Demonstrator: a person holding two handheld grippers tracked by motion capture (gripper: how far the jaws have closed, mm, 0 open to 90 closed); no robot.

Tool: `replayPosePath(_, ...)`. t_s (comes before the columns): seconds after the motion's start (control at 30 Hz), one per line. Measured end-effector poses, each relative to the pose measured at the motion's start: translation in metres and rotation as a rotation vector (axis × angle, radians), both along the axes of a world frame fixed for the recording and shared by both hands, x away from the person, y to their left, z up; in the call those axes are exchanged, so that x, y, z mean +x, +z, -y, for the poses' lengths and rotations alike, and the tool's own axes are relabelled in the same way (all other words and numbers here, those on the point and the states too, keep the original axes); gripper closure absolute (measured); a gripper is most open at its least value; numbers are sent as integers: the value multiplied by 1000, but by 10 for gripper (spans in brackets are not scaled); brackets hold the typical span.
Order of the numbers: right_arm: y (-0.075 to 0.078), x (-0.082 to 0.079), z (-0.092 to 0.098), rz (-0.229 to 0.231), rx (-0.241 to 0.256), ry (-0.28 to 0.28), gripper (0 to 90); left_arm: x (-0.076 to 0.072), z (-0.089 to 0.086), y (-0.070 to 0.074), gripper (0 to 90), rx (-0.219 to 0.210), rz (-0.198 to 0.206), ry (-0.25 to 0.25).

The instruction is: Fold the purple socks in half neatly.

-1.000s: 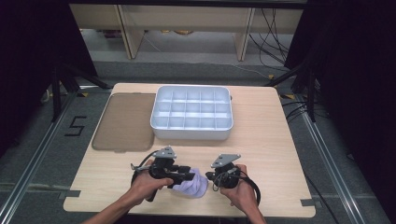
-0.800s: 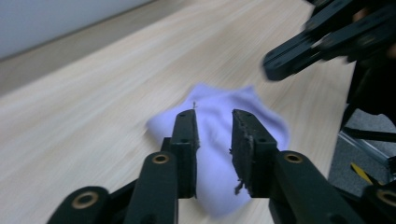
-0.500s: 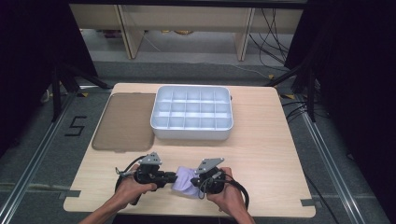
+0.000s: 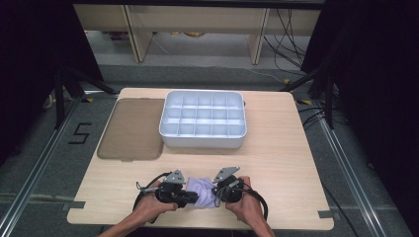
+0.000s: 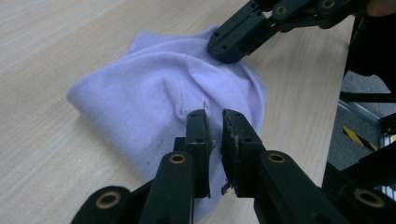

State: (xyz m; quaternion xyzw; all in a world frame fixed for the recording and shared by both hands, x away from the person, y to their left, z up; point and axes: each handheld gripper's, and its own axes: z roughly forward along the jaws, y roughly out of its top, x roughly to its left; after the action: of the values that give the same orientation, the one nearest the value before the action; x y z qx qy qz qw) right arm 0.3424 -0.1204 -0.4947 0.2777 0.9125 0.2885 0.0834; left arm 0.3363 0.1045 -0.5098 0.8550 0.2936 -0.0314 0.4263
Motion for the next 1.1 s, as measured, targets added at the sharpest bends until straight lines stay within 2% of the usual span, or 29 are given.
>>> replayPosePath(0.03, 0, 1, 0, 1, 4, -21, 900, 0, -1, 2, 793, -11, 0, 0)
replayPosePath(0.07, 0, 3, 0, 14, 22, -2, 900, -1, -3, 5, 789, -30, -5, 12)
replayPosePath(0.1, 4, 2, 0, 4, 35, -17, 900, -1, -6, 9, 787, -46, 7, 5)
replayPosePath(0.13, 7, 3, 1, 1, 57, -24, 900, -3, -10, 13, 786, -57, 18, 25)
replayPosePath(0.17, 11, 2, 1, 11, 89, -35, 900, -2, -13, 16, 777, -64, 32, 17)
replayPosePath(0.2, 14, 1, 0, 23, 108, -32, 900, -2, -19, 19, 768, -77, 37, 32)
replayPosePath(0.23, 17, 1, -1, 15, 123, -14, 900, -2, -25, 21, 761, -76, 43, 48)
replayPosePath(0.27, 19, -2, -3, 9, 130, -37, 886, -1, -31, 22, 754, -80, 41, 53)
replayPosePath(0.3, 18, -4, -6, 7, 157, -48, 873, -1, -36, 23, 738, -83, 42, 66)
replayPosePath(0.33, 19, -5, -8, 3, 158, -41, 857, -2, -42, 22, 715, -95, 33, 90)
replayPosePath(0.4, 17, -5, -14, -21, 152, -47, 805, -3, -53, 21, 671, -86, 29, 110)
replayPosePath(0.43, 14, -4, -17, -12, 161, -56, 784, -3, -57, 19, 650, -98, 29, 120)
replayPosePath(0.47, 13, -3, -19, -30, 138, -66, 759, -4, -61, 19, 633, -91, 22, 137)
replayPosePath(0.5, 12, -2, -22, -42, 138, -70, 737, -4, -66, 18, 620, -79, 27, 122)
replayPosePath(0.53, 11, -1, -24, -53, 133, -86, 722, -5, -68, 18, 601, -79, 25, 143)
replayPosePath(0.57, 7, 2, -25, -54, 123, -89, 710, -4, -71, 16, 588, -92, 25, 142)
replayPosePath(0.6, 7, 1, -27, -98, 121, -124, 710, -4, -73, 16, 584, -78, 23, 153)
replayPosePath(0.63, 4, 3, -27, -106, 125, -123, 745, -3, -74, 16, 581, -85, 21, 155)
replayPosePath(0.67, 3, 4, -27, -124, 134, -112, 820, -3, -75, 16, 578, -84, 19, 165)
replayPosePath(0.7, 3, 4, -26, -108, 147, -92, 878, -3, -75, 16, 574, -85, 20, 170)
replayPosePath(0.77, 7, 5, -26, -95, 138, -67, 892, -3, -73, 16, 568, -96, 24, 169)
replayPosePath(0.8, 11, 4, -26, -78, 141, -67, 894, -3, -73, 17, 568, -91, 14, 160)
replayPosePath(0.83, 15, 3, -24, -60, 150, -72, 895, -4, -72, 17, 569, -83, 29, 162)
replayPosePath(0.87, 19, 3, -23, -32, 148, -46, 895, -5, -71, 18, 572, -87, 21, 156)
replayPosePath(0.93, 30, -1, -20, -26, 155, -93, 895, -6, -69, 19, 582, -89, 28, 153)
replayPosePath(0.97, 33, 0, -17, -10, 170, -62, 895, -6, -69, 19, 590, -92, 31, 138)
replayPosePath(1.03, 35, 0, -12, 10, 153, -72, 895, -8, -67, 19, 610, -83, 34, 135)
replayPosePath(1.07, 34, 1, -9, -10, 126, -77, 894, -8, -67, 20, 636, -77, 47, 122)
replayPosePath(1.1, 29, 2, -7, -9, 120, -77, 894, -8, -66, 20, 650, -80, 48, 114)
